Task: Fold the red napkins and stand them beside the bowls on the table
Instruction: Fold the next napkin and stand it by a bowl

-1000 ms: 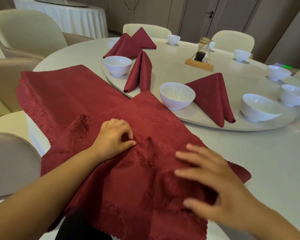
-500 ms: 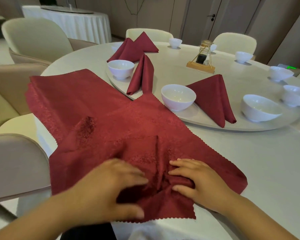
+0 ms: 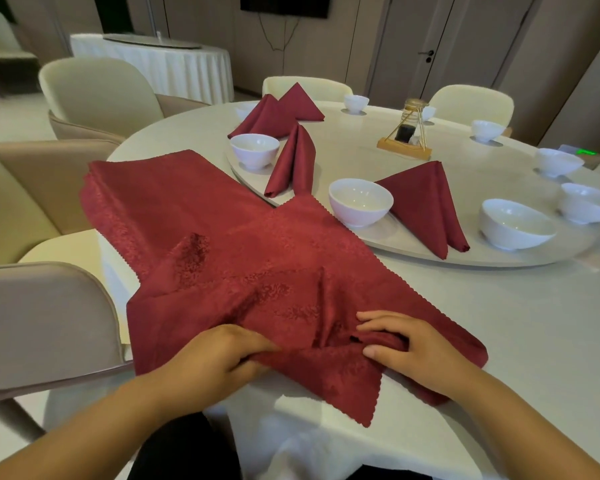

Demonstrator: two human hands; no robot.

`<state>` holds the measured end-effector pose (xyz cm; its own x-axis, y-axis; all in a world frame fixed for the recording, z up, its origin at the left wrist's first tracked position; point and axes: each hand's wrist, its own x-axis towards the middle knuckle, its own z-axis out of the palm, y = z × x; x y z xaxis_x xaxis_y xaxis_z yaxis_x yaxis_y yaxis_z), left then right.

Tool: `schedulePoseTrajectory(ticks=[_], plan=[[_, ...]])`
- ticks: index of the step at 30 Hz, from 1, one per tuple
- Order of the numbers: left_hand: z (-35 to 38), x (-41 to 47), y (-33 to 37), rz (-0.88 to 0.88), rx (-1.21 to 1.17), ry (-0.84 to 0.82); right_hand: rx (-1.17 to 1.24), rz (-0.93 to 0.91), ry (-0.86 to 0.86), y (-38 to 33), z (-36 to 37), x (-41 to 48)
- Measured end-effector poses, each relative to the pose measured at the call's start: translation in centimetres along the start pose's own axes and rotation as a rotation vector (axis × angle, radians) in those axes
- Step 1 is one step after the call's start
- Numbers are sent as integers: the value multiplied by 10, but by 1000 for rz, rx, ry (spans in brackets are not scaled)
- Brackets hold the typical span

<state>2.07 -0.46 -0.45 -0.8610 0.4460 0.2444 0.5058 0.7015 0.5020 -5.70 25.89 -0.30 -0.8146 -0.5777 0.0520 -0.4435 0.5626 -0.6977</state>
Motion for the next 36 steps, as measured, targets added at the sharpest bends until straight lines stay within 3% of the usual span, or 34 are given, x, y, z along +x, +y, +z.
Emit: schedulePoseTrajectory(ticks=[3,8,10,13,15,18,22,25,29,34,36], plan=[[-8,-2,7,-190,-337,-22,18,34,-2,-3,-6,-7],[-38,-3,25,-149,-634,2,215,158,54,-7,-35,-23],[-54,-3,26,-185,-752,74,292,218,109,-8,-49,-30],[-75,9,19,-412,-814,240,368,292,147,-5,-65,-33],[-81,28,-1,-513,-720,307,359,349,155,-2,-68,-31],[-83,62,-44,-637,-273,376,306,423,217,6,-62,-23],[-70,98,-84,-711,70,225,146,450,243,18,-56,-14],[-58,116,-93,-737,212,152,13,466,143,27,-57,-13],[-48,124,-102,-796,335,118,26,493,118,33,-60,-14],[-47,129,-103,-726,392,303,59,510,76,37,-63,-16],[-50,133,-100,-680,419,305,52,520,62,39,-64,-15]])
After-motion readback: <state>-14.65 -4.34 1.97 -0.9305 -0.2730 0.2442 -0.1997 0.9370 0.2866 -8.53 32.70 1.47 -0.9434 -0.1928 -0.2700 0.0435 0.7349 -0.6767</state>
